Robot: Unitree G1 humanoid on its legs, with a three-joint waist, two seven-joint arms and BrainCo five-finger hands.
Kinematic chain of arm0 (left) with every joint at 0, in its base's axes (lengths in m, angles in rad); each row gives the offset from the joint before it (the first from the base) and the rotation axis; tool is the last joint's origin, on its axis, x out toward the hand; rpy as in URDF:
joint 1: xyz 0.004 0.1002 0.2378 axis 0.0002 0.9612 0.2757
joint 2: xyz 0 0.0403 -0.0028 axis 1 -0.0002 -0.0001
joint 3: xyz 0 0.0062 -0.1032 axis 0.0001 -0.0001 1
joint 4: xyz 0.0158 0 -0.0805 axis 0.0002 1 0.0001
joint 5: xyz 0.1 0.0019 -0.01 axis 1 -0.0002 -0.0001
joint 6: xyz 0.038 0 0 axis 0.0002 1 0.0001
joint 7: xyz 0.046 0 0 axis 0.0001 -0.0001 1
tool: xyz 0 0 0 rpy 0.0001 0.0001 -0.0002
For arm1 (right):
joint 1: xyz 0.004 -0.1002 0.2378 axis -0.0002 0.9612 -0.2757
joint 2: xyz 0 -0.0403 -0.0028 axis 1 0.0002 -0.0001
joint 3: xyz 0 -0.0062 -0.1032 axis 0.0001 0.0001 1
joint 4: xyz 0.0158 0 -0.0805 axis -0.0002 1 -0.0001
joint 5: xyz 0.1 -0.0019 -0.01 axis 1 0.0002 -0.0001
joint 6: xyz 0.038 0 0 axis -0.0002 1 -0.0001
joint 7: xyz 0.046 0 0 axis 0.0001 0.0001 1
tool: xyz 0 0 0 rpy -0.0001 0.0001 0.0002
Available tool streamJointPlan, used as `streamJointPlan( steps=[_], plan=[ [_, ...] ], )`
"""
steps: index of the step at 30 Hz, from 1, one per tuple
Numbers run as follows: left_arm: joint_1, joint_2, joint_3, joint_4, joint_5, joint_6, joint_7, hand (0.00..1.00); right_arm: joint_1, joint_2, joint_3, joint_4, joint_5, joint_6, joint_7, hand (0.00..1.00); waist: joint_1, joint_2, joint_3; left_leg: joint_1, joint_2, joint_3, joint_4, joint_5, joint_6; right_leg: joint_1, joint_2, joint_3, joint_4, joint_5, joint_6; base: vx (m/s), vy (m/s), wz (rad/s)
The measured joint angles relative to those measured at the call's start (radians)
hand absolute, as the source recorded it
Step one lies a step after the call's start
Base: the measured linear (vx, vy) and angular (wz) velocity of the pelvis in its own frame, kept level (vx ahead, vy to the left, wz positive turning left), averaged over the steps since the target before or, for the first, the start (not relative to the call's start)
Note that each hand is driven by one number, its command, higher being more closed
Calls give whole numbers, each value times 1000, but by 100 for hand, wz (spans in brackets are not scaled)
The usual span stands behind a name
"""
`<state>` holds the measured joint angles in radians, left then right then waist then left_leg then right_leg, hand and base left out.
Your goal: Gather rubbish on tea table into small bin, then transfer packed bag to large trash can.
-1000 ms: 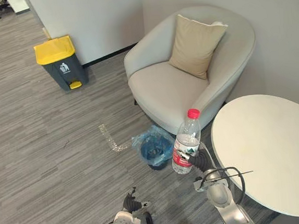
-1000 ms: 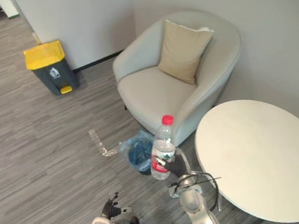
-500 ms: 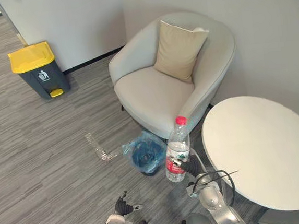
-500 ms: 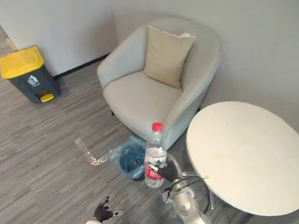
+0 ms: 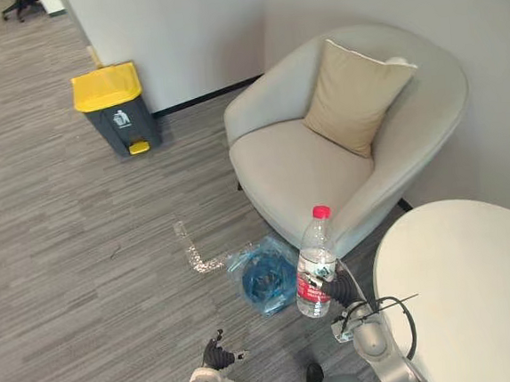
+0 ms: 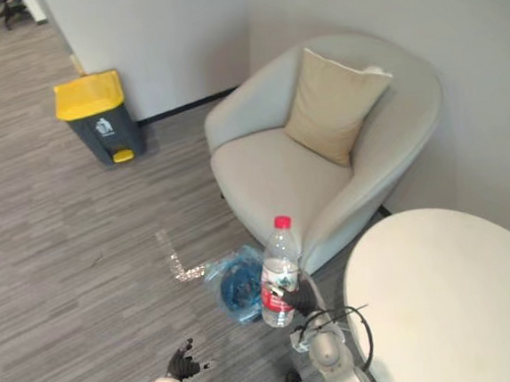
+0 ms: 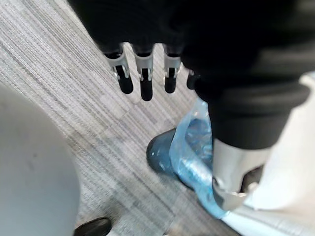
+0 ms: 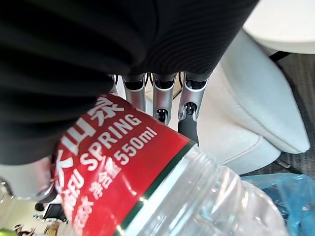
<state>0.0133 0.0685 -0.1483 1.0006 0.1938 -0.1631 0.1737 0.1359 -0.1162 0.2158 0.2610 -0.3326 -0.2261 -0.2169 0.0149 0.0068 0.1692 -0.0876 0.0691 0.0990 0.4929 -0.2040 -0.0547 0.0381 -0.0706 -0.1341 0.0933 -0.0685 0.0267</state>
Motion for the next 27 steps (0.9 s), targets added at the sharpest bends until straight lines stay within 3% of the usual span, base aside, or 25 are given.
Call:
streamJointPlan(
  steps=[1,2,3,4,8,16,18,23,27],
  plan=[
    [1,-1,0,-1,0,-1,1,0,-1,8,0,-1,1,0,-2,100,0,-4,2,-3,8,14,4,-28,7,1,-5,-1,-1,-2,-2,-19,68,3],
    [4,-4,0,-1,0,0,0,0,-1,5,-3,-8,1,0,-3,100,-1,10,-1,1,37,32,-34,-37,18,-3,1,-2,1,-3,-1,-35,52,2],
    [9,-12,-9,0,0,1,0,0,-2,1,-8,-13,7,-3,-8,100,-4,30,-4,9,62,21,-95,-26,-4,-6,11,-4,1,-5,2,-31,107,-4],
    [10,-14,-12,0,-1,1,0,0,-9,-3,-15,-8,19,-2,-16,100,-4,42,-3,46,54,3,-166,-32,-17,-9,15,7,2,-5,12,-12,102,7],
    [11,27,-38,-1,-2,1,1,0,-7,12,-13,-7,20,-2,-20,100,-3,-1,-8,73,16,1,-257,-1,-14,-26,-18,1,14,-11,30,-18,70,7],
    [15,30,-46,-5,-1,0,9,0,-60,31,-3,70,17,2,-21,100,0,6,-9,80,-30,1,-323,31,3,-88,-58,2,88,-45,56,32,31,4],
    [5,33,-47,-12,-2,-3,21,0,-111,26,16,90,17,2,-23,100,0,5,12,19,-30,0,-279,31,3,-147,-63,3,130,-46,55,-26,-1,3],
    [-75,37,-29,-40,-46,-17,38,0,-317,-14,46,159,-16,5,-57,100,3,10,140,-196,-23,-11,-93,30,4,-323,-79,-6,273,-55,41,-133,-9,18],
    [-130,36,-7,-96,-97,-31,49,0,-471,-62,64,198,-24,13,-94,100,29,22,215,-384,-6,-30,40,-14,23,-496,-83,-18,400,-96,27,-170,-1,13]
  ],
)
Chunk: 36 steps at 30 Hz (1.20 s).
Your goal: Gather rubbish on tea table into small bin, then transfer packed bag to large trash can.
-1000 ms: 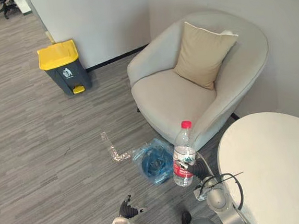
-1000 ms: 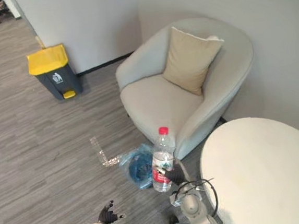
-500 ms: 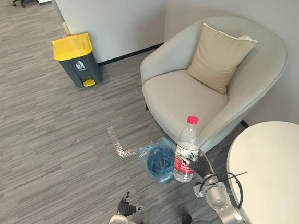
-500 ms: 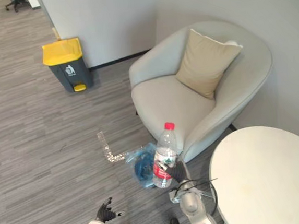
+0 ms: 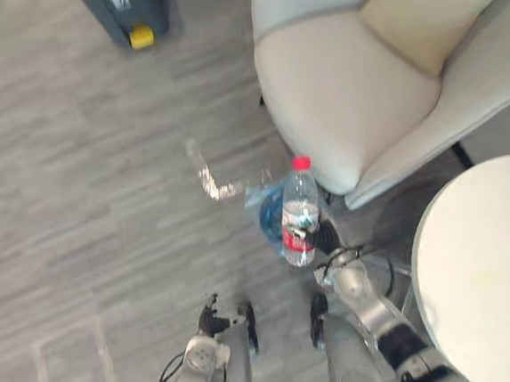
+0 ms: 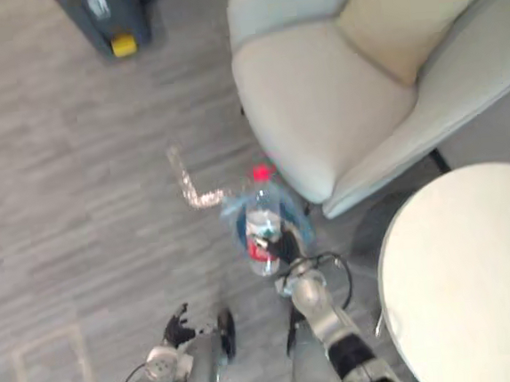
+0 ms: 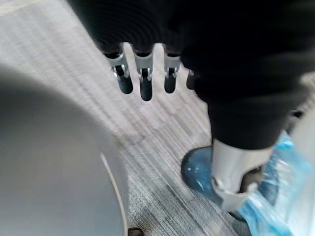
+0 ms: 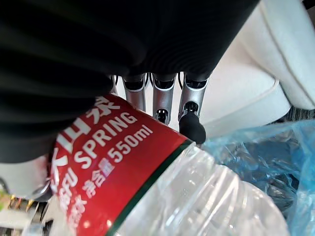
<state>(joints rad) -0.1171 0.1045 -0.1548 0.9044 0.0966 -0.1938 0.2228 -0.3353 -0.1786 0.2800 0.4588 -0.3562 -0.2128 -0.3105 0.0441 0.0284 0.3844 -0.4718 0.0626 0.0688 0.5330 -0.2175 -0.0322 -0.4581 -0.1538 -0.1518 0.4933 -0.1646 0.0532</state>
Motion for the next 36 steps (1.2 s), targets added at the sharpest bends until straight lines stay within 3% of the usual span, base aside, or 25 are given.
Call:
streamJointPlan(
  steps=[4,10,17,25,36],
  plan=[
    [-6,0,5,-151,-15,0,13,0,-110,-52,-6,3,-18,21,-27,100,18,2,44,-180,-7,-32,92,-11,-3,-165,-17,-9,107,-30,-4,-194,-13,20],
    [104,-4,1,-464,-16,-14,3,0,-209,-82,-60,-37,-37,38,-80,100,47,4,49,-413,-16,-58,185,-11,-10,-382,-46,-30,216,-58,-7,-144,-2,17],
    [140,-10,18,-809,-19,-40,-31,0,-361,-210,-107,-95,-26,48,-100,100,88,7,59,-672,-38,-111,294,2,-20,-624,-83,-64,378,-108,-23,-32,-38,26],
    [180,-14,27,-1030,-66,-65,-56,0,-465,-347,-116,-84,46,54,-99,100,94,4,70,-805,-55,-146,310,18,-47,-756,-109,-91,448,-144,-31,-5,-51,16],
    [293,-13,8,-1094,-127,-88,-98,0,-586,-462,-124,54,142,58,-106,100,96,4,70,-869,-57,-163,264,55,-76,-837,-117,-108,463,-150,-31,-15,-8,9]
  ],
)
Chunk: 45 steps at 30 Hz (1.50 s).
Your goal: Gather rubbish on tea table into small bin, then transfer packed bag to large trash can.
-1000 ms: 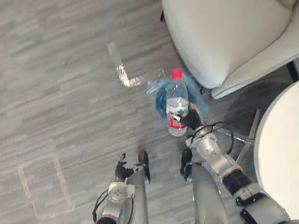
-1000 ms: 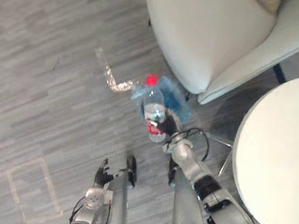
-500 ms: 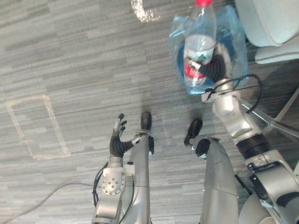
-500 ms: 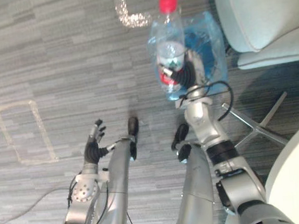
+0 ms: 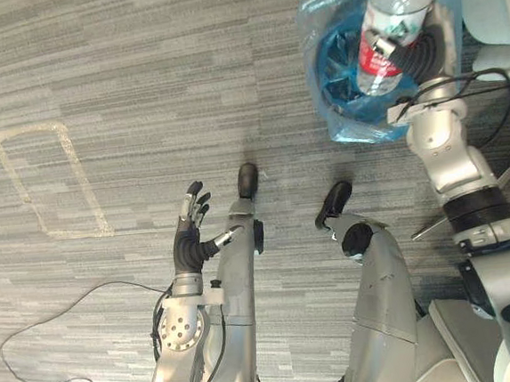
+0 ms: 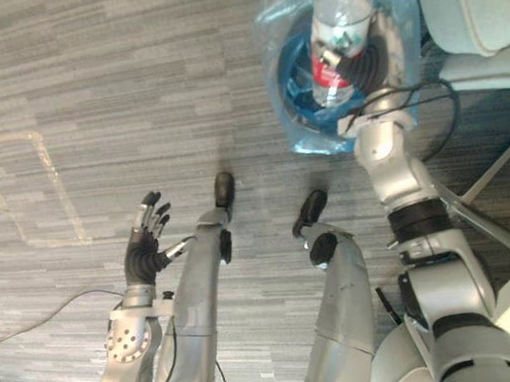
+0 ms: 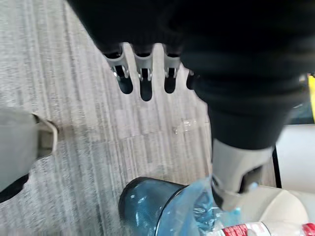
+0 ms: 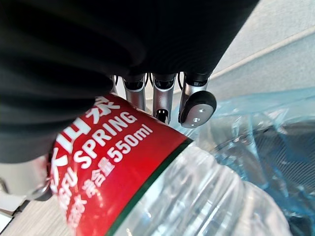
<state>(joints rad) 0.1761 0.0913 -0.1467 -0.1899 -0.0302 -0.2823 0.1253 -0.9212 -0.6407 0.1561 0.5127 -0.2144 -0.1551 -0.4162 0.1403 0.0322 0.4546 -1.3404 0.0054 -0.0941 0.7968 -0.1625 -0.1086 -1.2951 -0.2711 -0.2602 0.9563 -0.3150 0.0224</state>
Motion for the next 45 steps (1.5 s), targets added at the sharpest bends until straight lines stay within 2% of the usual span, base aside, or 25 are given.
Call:
streamJointPlan(
  steps=[3,4,14,16,18,20,21,22,25,35,37,38,40,45],
  plan=[
    [15,0,-5,-3,-13,-16,-1,0,-13,-7,-22,18,20,0,-8,100,2,0,0,-18,-1,1,-20,18,-3,-24,-5,-5,2,-2,-4,-19,7,11],
    [17,0,-7,-9,-13,-18,-1,0,-14,-8,-33,19,21,0,-16,0,2,0,0,-25,-1,1,-22,22,-6,-33,-6,-6,5,-2,-5,-23,13,12],
    [-11,-6,2,-82,-14,-27,10,0,-50,-1,-67,50,69,0,-72,0,-2,4,-3,-42,5,2,-25,36,-9,-57,-3,-9,5,-1,-6,-21,18,-1],
    [-143,-28,27,30,-14,-24,49,0,-74,36,-73,47,69,3,-82,0,-3,4,-4,-49,20,6,-16,36,-9,-57,13,-8,-9,10,-23,-38,29,-23],
    [-424,-56,73,255,8,31,110,0,-86,118,-71,-13,64,8,-101,0,-19,2,-5,-63,33,7,-9,37,-8,-66,28,-7,-12,13,-27,-67,38,-21],
    [-566,-80,111,450,33,56,151,0,-86,186,-70,-62,56,10,-105,0,-41,1,-5,-71,43,6,-7,38,-7,-71,42,-7,-23,19,-33,-55,21,-19],
    [-600,-90,125,506,40,64,170,0,-87,207,-69,-72,55,10,-108,0,-48,1,-5,-73,49,7,-7,39,-7,-71,48,-9,-29,25,-38,-45,17,-26],
    [-644,-106,141,551,46,96,189,0,-83,229,-69,-85,23,18,-122,0,-55,1,-5,-73,57,8,-6,40,-8,-71,56,-9,-37,33,-46,-30,13,-19],
    [-702,-102,164,560,46,120,206,0,-55,262,-70,-147,-29,30,-145,0,-76,1,-5,-68,73,14,-9,40,-9,-71,71,-9,-39,45,-63,-27,5,-16],
    [-739,-66,208,650,42,122,244,0,30,291,-73,-233,-165,47,-153,0,-87,-11,-8,-25,127,29,-62,62,-32,-42,125,-17,-106,83,-88,-5,-20,-15],
    [-732,-66,208,655,43,121,244,0,59,301,-63,-236,-202,47,-149,0,-85,-24,-15,-16,138,28,-81,68,-34,-30,138,-21,-129,88,-87,6,-40,-11],
    [-728,-63,209,655,44,121,244,0,76,316,-55,-249,-224,47,-143,0,-85,-35,-22,-16,143,29,-91,73,-37,-30,146,-22,-144,92,-86,7,-39,-12],
    [-725,-63,208,657,45,121,244,0,99,325,-41,-259,-249,46,-133,0,-87,-41,-25,-16,143,25,-100,82,-39,-30,146,-28,-153,96,-85,8,-40,0],
    [-695,-63,209,675,47,119,244,0,117,325,40,-214,-298,44,-75,0,-86,-42,-25,-12,143,25,-115,89,-39,-27,147,-32,-161,105,-94,14,-43,1]
  ],
)
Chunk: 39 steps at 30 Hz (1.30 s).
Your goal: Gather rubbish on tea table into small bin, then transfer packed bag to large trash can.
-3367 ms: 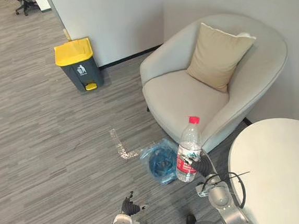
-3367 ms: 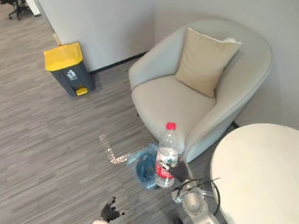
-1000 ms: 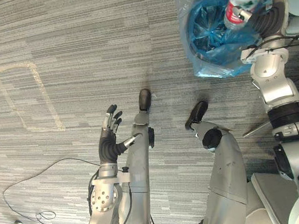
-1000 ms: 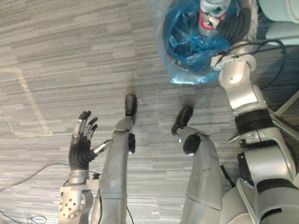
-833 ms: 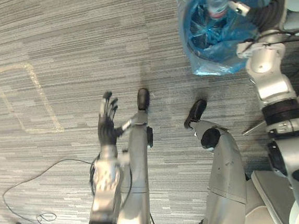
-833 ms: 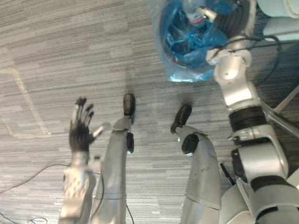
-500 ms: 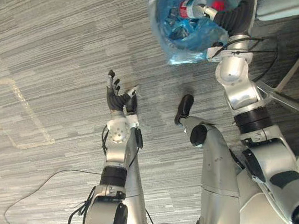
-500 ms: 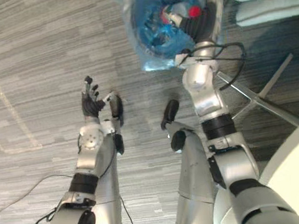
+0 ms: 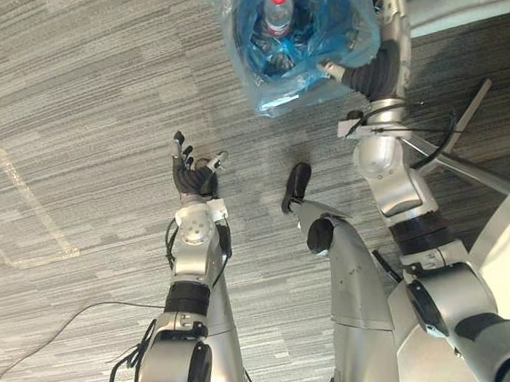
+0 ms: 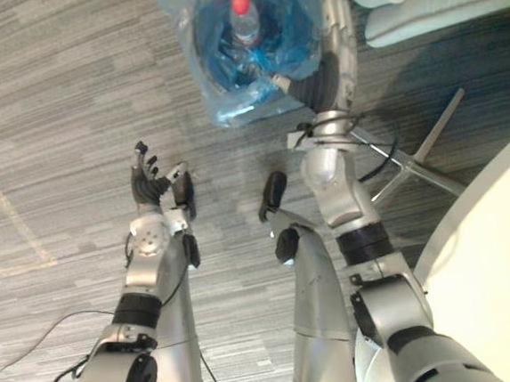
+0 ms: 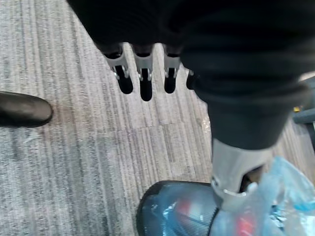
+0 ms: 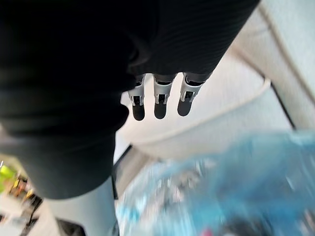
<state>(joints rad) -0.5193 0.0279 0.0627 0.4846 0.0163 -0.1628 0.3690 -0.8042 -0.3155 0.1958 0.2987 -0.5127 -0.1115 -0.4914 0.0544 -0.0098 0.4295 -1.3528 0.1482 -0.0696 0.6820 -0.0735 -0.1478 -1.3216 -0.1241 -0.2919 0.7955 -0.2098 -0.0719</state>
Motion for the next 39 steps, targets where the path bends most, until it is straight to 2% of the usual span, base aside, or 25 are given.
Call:
streamJointPlan(
  steps=[4,11,16,17,25,35,39],
  plan=[
    [33,1,10,27,1,-6,-1,0,17,-1,68,77,-46,-3,57,0,3,0,0,15,0,-2,-5,0,0,20,1,-4,-15,0,1,16,-38,1],
    [47,9,27,75,0,-24,-2,0,-7,4,144,228,-119,-9,107,0,7,-1,0,21,-2,-1,-36,11,3,25,1,-8,-35,4,8,16,-37,2],
    [44,20,26,90,-2,-29,-1,0,-58,47,171,391,-138,13,127,0,7,-1,0,23,-3,-4,-52,16,-1,24,0,-14,-37,4,8,18,-48,3],
    [43,21,26,93,-4,-30,-1,0,-74,59,172,428,-147,22,129,100,7,-1,0,23,-2,-6,-55,17,-3,23,0,-17,-37,4,8,13,-46,4],
    [19,19,24,110,-23,-39,1,0,-131,103,160,513,-146,61,128,100,11,-1,1,26,-4,-22,-77,35,-13,22,-1,-31,-31,0,13,3,-49,6],
    [19,18,4,103,-31,-42,1,0,-138,112,119,489,-106,64,116,100,13,-1,0,26,-3,-22,-76,44,-15,23,-1,-31,-32,1,12,-6,-37,0],
    [21,16,3,92,-28,-41,-1,0,-113,112,108,410,-84,61,105,100,12,-1,0,32,-1,-22,-68,44,-14,31,2,-31,-31,6,4,-1,-41,-2]
  ],
)
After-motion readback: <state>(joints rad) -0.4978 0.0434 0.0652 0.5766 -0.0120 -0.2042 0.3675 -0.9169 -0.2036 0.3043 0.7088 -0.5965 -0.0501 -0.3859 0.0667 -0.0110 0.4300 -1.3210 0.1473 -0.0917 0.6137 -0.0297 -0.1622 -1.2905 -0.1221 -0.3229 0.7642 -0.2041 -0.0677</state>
